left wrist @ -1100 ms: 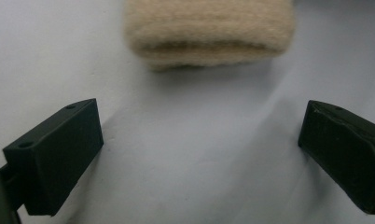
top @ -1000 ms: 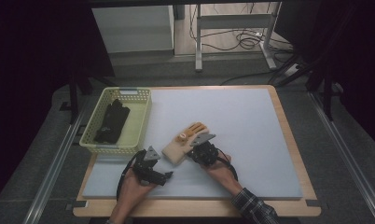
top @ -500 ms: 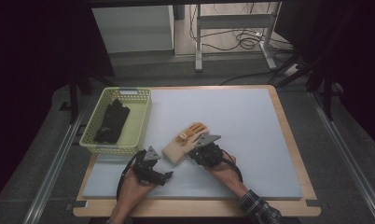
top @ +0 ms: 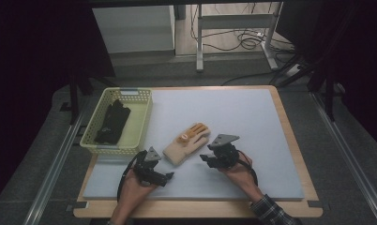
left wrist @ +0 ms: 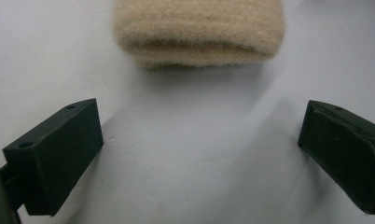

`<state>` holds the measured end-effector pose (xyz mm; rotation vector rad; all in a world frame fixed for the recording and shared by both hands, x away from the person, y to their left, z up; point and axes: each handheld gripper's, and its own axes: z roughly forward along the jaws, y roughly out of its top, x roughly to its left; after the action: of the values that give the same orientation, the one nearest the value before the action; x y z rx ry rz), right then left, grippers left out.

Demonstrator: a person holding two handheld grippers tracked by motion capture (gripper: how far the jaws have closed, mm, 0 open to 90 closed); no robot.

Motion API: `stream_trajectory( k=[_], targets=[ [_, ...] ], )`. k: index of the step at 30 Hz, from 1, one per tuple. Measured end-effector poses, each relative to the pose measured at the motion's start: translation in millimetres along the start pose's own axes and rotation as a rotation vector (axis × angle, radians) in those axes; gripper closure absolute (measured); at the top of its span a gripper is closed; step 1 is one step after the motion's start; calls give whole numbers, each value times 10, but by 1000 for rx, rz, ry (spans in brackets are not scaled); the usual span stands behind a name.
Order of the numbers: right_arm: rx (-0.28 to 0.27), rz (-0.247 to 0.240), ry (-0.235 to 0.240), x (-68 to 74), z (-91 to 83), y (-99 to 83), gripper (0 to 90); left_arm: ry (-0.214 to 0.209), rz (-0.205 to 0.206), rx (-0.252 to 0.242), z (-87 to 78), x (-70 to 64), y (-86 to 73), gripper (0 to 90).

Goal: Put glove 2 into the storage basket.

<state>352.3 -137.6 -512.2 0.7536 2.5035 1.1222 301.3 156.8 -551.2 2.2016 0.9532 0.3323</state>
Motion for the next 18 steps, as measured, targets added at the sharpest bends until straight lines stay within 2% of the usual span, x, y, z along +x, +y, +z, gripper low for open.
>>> stream_trajectory(
  k=[6,18],
  targets=[
    [3,27,-16,-111,-139,-91,345,1,0,0,1,-1,0,0],
    [-10,97,-66,-336,-438,-309,246,3,1,1,1,-3,1,0]
  ],
)
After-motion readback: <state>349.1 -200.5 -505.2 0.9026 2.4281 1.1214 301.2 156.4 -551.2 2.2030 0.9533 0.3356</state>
